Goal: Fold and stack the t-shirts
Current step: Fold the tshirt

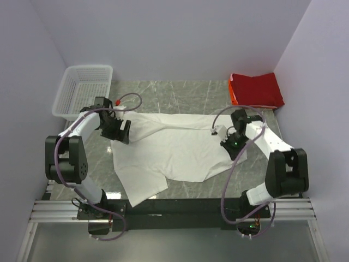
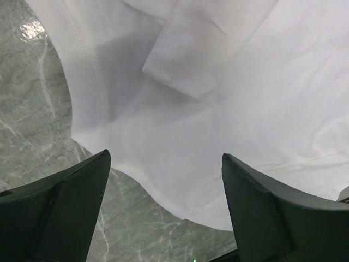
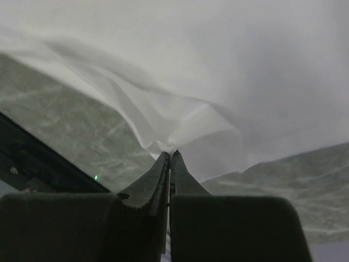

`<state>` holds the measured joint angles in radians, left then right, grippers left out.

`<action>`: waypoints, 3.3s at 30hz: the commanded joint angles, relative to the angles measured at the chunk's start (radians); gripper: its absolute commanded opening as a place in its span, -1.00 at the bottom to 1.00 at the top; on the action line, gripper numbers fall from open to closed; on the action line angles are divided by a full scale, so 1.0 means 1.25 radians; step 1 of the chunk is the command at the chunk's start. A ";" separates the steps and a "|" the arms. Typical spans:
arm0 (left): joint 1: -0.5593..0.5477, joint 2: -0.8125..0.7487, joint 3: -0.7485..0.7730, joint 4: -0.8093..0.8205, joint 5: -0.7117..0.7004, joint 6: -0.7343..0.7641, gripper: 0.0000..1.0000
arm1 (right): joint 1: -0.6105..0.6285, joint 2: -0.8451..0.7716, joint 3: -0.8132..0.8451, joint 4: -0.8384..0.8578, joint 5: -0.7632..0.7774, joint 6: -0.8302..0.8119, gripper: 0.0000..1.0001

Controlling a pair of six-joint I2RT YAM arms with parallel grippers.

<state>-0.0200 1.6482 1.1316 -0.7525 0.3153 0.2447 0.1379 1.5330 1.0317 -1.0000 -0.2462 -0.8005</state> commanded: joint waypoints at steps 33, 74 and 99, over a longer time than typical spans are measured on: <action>-0.022 0.252 0.354 -0.151 0.107 0.057 0.15 | -0.162 0.248 0.318 0.167 0.115 0.021 0.11; -0.054 0.305 0.337 -0.175 0.100 0.015 -0.42 | -0.161 0.358 0.417 0.126 0.131 -0.071 0.33; -0.051 0.331 0.504 -0.249 0.079 -0.018 -0.99 | -0.158 0.343 0.383 0.125 0.141 -0.300 -0.15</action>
<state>-0.0830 2.0621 1.7241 -1.0378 0.3958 0.2390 -0.0616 1.9694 1.4803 -0.8490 -0.0895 -1.1221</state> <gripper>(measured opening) 0.015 0.426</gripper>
